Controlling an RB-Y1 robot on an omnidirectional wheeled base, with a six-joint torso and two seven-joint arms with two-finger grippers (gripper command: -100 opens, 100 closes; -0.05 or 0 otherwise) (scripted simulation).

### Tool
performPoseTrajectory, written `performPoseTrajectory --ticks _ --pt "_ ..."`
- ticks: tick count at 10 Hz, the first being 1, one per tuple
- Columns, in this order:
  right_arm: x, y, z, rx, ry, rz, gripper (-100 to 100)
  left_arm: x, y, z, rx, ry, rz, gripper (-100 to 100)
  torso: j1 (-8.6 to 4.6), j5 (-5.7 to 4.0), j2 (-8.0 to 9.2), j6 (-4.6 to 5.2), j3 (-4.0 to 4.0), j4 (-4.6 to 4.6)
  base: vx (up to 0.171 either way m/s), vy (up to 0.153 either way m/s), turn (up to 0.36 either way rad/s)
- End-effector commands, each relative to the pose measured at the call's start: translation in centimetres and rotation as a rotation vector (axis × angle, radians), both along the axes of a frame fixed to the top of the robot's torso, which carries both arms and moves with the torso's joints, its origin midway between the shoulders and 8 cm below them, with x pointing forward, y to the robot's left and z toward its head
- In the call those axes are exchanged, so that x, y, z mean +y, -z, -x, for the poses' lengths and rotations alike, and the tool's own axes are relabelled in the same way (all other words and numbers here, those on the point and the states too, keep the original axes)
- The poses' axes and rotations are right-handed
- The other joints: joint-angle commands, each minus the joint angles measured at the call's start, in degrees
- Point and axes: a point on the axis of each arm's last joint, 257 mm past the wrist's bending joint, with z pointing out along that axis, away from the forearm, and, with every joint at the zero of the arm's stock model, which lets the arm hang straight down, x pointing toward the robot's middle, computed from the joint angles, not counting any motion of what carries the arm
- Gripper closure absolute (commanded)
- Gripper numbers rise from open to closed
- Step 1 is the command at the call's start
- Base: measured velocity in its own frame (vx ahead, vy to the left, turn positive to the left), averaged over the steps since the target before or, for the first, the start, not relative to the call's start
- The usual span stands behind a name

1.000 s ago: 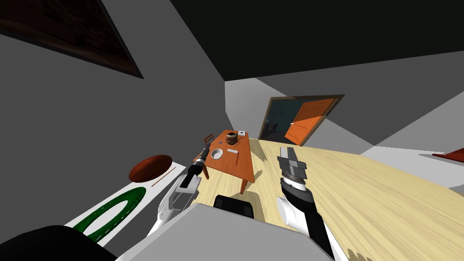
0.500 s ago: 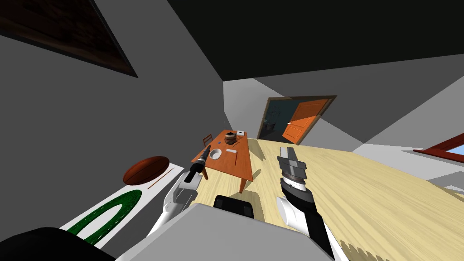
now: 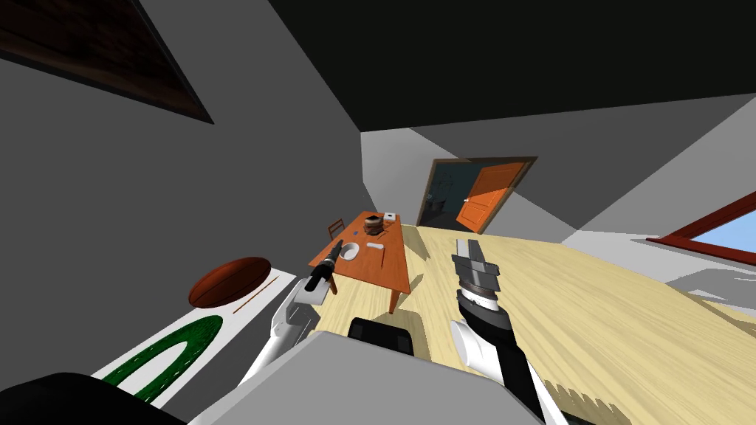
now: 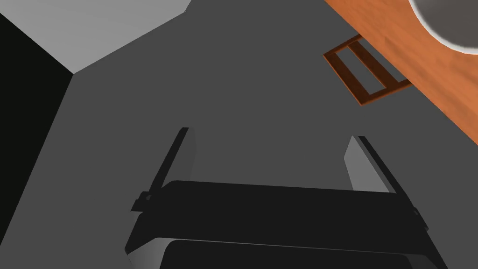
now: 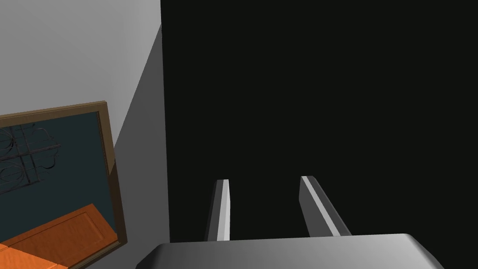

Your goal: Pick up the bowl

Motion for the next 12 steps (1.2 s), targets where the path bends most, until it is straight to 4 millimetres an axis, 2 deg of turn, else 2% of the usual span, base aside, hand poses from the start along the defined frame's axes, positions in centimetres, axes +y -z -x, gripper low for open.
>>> performPoseTrajectory --ticks 1,2,5,6,8,11,12 --pt "0.0 0.0 0.0 0.0 0.0 0.0 0 0.4 1.4 -0.2 0.037 -0.014 0.007 -100 0.0 0.0 0.0 0.0 0.0 0.0 0.001 0.003 -0.036" --pt "0.0 0.0 0.0 0.0 0.0 0.0 0 1.0 3.0 -0.4 0.088 -0.033 0.019 -100 0.01 0.0 0.0 -0.01 0.0 0.0 0.003 0.005 -0.064" --pt "0.0 0.0 0.0 0.0 0.0 0.0 0 1.9 6.2 -0.5 0.185 -0.07 0.045 -100 0.04 0.01 -0.03 -0.01 -0.02 -0.01 0.006 0.015 -0.062" --pt "0.0 0.0 0.0 0.0 0.0 0.0 0 2.0 6.6 -0.4 0.201 -0.076 0.047 -100 0.06 0.01 -0.04 0.0 -0.02 -0.01 0.006 0.014 -0.034" --pt "0.0 0.0 0.0 0.0 0.0 0.0 0 2.6 9.3 -0.4 0.288 -0.108 0.078 -100 0.05 0.01 -0.03 -0.01 -0.02 -0.01 0.01 0.022 -0.068" --pt "0.0 0.0 0.0 0.0 0.0 0.0 0 3.0 11.2 0.0 0.356 -0.133 0.099 -100 0.1 0.02 -0.05 -0.01 -0.03 -0.01 0.011 0.027 -0.038" --pt "0.0 0.0 0.0 0.0 0.0 0.0 0 3.2 12.5 0.1 0.401 -0.149 0.117 -100 0.09 0.02 -0.03 -0.03 -0.02 -0.01 0.016 0.031 -0.058"
